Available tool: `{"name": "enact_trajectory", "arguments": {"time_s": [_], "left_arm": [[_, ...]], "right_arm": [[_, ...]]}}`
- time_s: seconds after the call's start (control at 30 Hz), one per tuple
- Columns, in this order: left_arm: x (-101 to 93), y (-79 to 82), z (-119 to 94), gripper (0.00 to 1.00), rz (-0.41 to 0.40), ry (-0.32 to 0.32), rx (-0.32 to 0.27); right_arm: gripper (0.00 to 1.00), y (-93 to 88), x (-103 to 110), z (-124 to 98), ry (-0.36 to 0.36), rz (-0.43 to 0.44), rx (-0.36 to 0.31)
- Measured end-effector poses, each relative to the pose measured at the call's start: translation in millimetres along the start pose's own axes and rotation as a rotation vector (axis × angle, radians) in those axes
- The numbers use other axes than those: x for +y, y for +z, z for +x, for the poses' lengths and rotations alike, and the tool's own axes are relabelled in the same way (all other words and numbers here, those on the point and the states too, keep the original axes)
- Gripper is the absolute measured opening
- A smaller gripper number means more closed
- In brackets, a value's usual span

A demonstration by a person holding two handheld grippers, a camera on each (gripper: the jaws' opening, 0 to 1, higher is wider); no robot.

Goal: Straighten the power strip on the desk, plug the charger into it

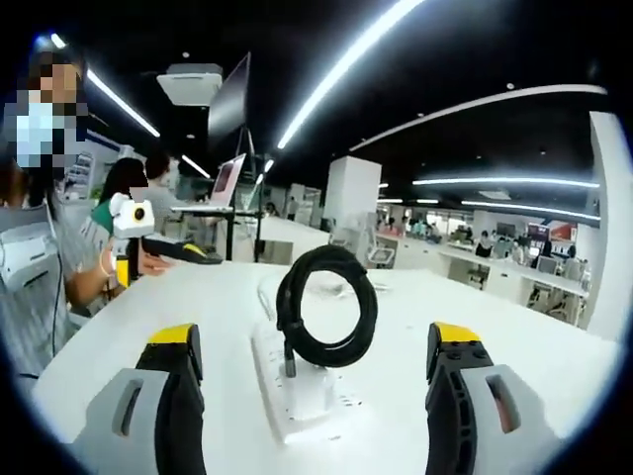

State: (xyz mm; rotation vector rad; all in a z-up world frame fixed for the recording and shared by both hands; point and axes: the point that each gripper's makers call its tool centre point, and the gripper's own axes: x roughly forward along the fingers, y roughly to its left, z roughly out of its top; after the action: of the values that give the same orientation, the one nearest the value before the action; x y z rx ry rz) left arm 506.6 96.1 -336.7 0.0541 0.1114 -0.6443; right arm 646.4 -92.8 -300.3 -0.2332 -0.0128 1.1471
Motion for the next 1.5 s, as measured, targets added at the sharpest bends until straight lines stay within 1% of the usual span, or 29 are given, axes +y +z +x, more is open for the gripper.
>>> {"name": "enact_trajectory", "arguments": {"time_s": [0.1, 0.17, 0.23, 0.27, 0.33, 0.53, 0.63, 0.8, 0.9, 0.97, 1.1, 1.23, 1.27, 1.5], "left_arm": [[-0.7, -1.3, 1, 0.95, -0.001, -0.005, 0.002], [-0.2, -2.8, 2, 0.95, -0.001, -0.001, 0.005], [0.1, -3.9, 2, 0.95, -0.004, 0.0, 0.007], [0.1, -4.0, 3, 0.95, -0.006, 0.0, 0.007], [-0.3, -4.3, 3, 0.95, -0.006, -0.001, 0.008], [-2.9, -5.4, 6, 0.95, -0.006, -0.007, 0.011], [-3.9, -6.5, 6, 0.95, -0.005, -0.01, 0.016], [-5.6, -6.8, 6, 0.95, -0.015, -0.016, 0.012], [-5.7, -7.6, 5, 0.95, -0.018, -0.016, 0.012], [-5.8, -8.1, 5, 0.95, -0.019, -0.017, 0.014], [-6.3, -8.0, 5, 0.95, -0.021, -0.02, 0.012], [-7.2, -8.0, 5, 0.95, -0.026, -0.025, 0.009], [-7.5, -8.1, 5, 0.95, -0.026, -0.026, 0.008], [-6.6, -8.6, 3, 0.95, -0.032, -0.028, 0.007]], "right_arm": [[0.92, -5.1, 1, 4, 0.032, -0.027, 0.065], [0.92, -4.8, 1, 7, 0.041, -0.032, 0.083], [0.92, -9.7, 4, 10, 0.069, -0.03, 0.134], [0.92, -14.2, 5, 11, 0.084, -0.035, 0.17], [0.92, -20.4, 4, 14, 0.081, -0.069, 0.221], [0.9, -36.0, 8, 22, 0.104, -0.076, 0.331], [0.89, -40.3, 9, 26, 0.117, -0.074, 0.369], [0.84, -43.8, 13, 29, 0.14, -0.069, 0.409], [0.81, -51.0, 18, 28, 0.165, -0.06, 0.461], [0.79, -55.8, 22, 27, 0.175, -0.027, 0.497], [0.69, -56.4, 26, 27, 0.183, -0.02, 0.502], [0.63, -59.0, 25, 26, 0.168, 0.007, 0.521], [0.59, -59.8, 25, 25, 0.166, 0.013, 0.524], [0.52, -63.8, 23, 25, 0.152, 0.034, 0.539]]}}
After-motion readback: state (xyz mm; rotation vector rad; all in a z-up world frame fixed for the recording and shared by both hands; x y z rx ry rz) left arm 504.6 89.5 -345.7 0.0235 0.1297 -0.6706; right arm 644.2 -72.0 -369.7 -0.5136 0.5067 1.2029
